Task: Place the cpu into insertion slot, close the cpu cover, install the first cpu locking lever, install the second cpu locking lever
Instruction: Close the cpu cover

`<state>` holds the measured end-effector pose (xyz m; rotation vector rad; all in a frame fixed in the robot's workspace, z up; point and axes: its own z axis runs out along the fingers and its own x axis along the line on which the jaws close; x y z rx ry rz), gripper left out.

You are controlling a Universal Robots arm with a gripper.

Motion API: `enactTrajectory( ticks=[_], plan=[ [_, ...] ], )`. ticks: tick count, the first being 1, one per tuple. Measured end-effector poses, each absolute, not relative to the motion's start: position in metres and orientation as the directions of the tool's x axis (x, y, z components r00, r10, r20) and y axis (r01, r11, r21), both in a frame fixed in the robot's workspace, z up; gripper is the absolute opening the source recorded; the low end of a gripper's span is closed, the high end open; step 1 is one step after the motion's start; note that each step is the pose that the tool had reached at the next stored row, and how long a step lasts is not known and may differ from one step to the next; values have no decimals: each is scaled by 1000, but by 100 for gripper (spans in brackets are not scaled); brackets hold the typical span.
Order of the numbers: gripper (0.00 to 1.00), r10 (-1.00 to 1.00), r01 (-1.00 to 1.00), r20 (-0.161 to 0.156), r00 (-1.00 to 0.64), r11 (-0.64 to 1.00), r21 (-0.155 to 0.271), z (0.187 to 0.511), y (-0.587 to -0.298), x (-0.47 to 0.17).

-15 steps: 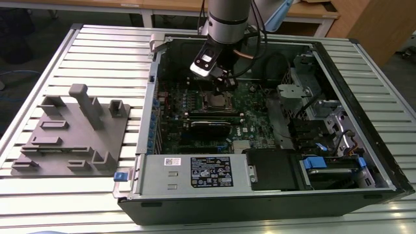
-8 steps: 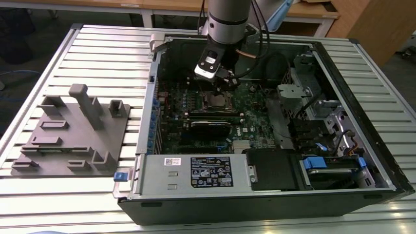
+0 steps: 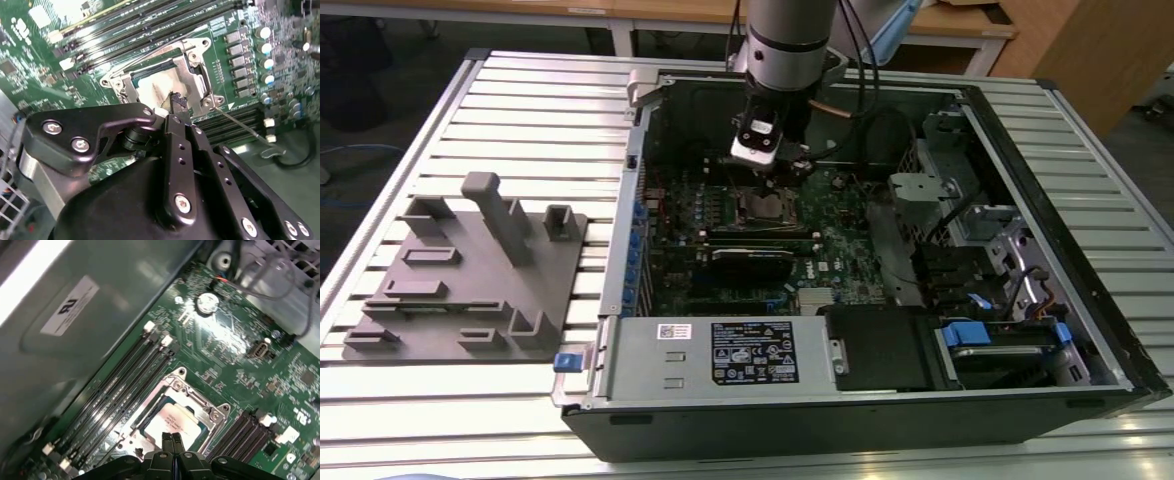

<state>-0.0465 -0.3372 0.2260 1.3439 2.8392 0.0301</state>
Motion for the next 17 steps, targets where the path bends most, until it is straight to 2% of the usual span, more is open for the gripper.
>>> enactTrajectory(
  ticks=[17],
  plan=[
    [10, 562, 562, 9, -827, 827, 18, 225, -337, -46]
  ],
)
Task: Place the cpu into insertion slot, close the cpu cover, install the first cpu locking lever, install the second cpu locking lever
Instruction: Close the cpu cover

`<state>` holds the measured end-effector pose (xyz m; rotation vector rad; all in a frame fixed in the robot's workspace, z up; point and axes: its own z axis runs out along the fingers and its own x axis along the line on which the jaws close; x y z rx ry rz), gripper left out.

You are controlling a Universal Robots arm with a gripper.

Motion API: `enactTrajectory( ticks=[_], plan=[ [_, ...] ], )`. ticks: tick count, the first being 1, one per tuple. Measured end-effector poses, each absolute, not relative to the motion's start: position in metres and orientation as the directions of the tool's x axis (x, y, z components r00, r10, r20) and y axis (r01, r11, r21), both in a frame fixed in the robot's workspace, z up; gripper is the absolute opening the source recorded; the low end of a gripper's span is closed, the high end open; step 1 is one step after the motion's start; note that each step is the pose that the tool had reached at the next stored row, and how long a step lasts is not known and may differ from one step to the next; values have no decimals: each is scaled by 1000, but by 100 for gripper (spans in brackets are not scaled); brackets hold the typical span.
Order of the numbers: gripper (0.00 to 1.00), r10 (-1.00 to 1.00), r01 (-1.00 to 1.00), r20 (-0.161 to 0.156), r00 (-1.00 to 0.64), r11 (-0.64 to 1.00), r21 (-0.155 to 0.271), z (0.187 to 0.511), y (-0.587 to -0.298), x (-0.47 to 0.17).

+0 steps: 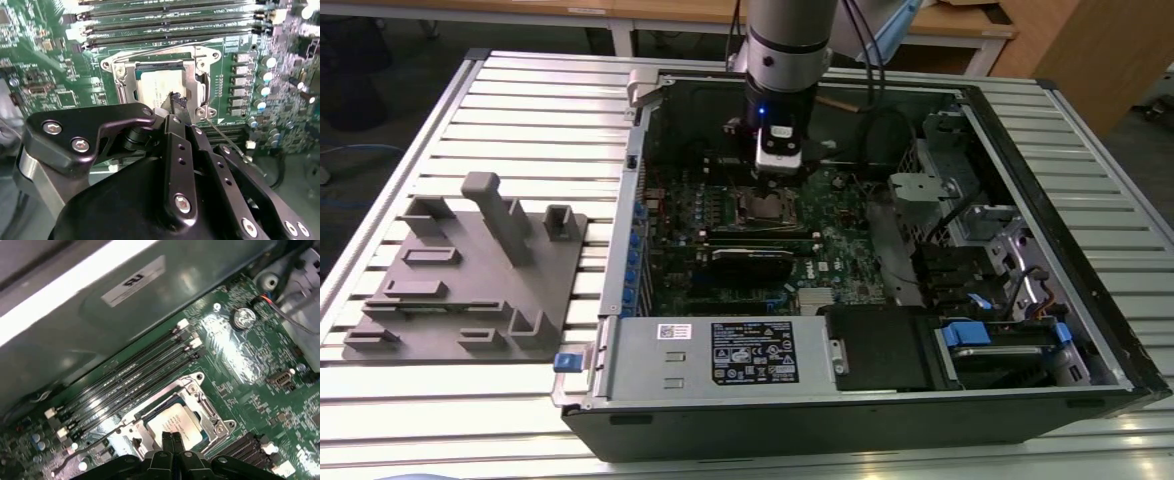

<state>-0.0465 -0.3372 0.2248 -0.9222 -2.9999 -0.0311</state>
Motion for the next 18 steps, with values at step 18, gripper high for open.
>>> enactTrajectory(
  ticks=[18],
  plan=[
    [10, 278, 278, 9, -961, 960, 18, 223, -337, -46]
  ],
)
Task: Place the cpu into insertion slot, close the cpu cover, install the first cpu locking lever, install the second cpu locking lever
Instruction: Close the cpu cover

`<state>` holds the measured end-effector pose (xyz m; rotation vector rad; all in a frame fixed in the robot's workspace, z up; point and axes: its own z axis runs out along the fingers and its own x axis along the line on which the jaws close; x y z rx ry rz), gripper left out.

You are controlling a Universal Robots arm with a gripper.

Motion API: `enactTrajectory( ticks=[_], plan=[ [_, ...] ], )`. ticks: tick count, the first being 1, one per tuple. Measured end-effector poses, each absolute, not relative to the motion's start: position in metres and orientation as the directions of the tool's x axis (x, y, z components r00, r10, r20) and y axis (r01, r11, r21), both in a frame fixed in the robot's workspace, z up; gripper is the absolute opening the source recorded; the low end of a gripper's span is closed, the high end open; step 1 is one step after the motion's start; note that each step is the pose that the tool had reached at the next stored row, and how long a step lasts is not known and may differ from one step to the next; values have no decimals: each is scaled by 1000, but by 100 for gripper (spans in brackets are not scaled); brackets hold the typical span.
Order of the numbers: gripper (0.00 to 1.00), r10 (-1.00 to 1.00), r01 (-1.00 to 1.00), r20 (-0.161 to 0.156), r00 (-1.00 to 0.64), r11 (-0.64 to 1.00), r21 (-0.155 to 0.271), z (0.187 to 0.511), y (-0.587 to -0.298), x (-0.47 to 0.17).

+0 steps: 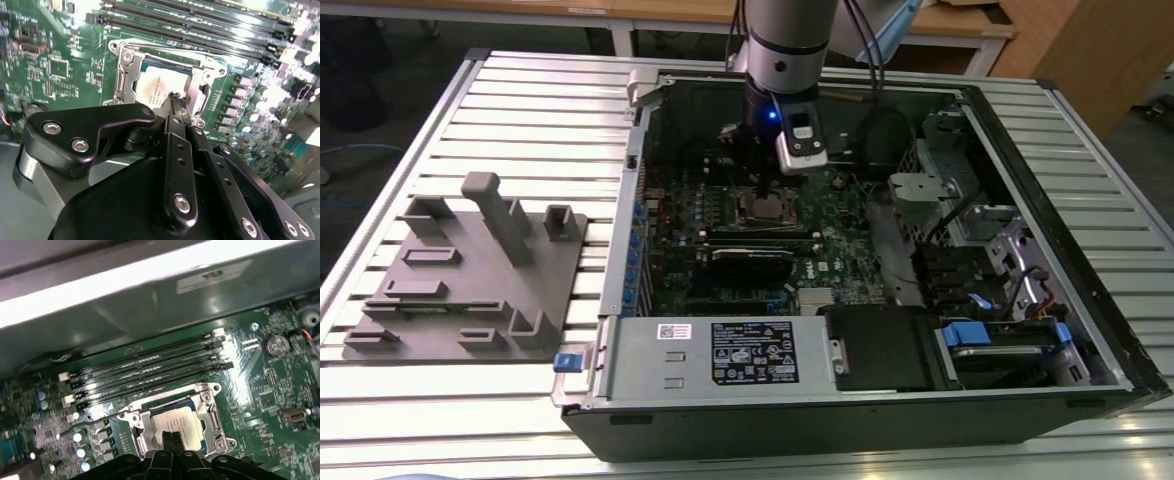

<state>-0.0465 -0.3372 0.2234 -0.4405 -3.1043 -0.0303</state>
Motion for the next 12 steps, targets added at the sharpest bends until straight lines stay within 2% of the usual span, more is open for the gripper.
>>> enactTrajectory(
  ticks=[12],
  plan=[
    [10, 66, 66, 9, -998, 998, 18, 222, -337, -46]
  ],
)
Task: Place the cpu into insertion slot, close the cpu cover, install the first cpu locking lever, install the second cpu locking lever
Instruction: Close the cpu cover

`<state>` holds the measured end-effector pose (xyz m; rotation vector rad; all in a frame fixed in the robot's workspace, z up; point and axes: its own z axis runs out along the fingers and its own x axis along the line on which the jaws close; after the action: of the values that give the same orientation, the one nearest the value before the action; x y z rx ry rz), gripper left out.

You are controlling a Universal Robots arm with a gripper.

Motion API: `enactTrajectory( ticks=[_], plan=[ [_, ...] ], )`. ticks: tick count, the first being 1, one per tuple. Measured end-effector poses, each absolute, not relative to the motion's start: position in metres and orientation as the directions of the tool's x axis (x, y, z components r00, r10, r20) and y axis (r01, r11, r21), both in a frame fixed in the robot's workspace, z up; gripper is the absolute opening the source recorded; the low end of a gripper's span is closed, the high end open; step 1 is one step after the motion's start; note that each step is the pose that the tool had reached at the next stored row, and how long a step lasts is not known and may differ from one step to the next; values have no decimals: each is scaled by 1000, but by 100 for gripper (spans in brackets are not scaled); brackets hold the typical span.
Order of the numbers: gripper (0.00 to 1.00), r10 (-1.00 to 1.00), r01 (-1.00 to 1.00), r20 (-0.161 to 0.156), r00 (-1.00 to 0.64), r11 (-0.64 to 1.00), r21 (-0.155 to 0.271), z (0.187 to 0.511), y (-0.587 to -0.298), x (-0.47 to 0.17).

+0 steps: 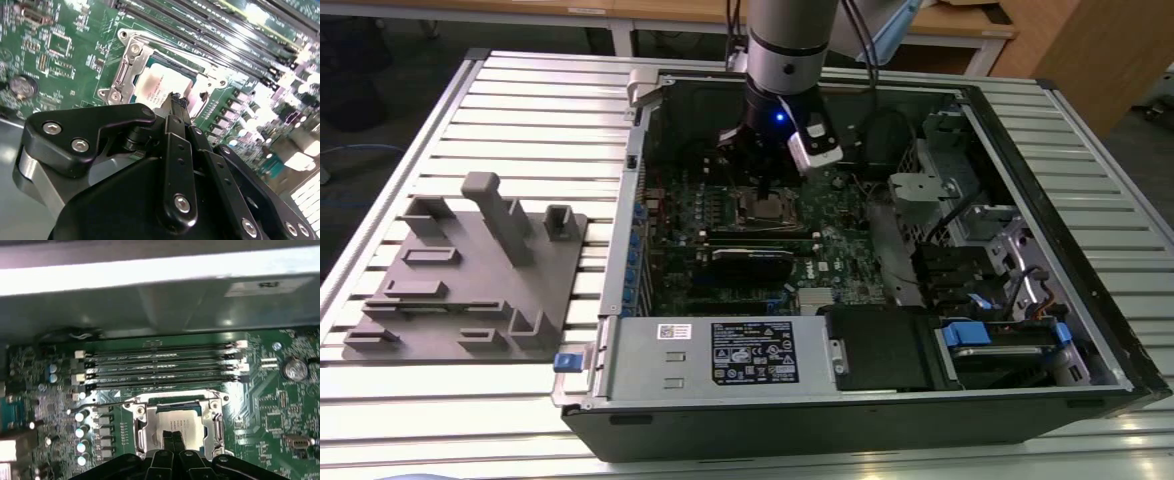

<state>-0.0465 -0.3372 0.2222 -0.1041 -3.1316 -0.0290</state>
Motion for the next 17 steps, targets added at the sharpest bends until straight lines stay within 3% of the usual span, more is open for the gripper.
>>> enactTrajectory(
  ticks=[17],
  plan=[
    [10, 16, 16, 5, -1000, 1000, 5, 220, -337, -56]
  ],
)
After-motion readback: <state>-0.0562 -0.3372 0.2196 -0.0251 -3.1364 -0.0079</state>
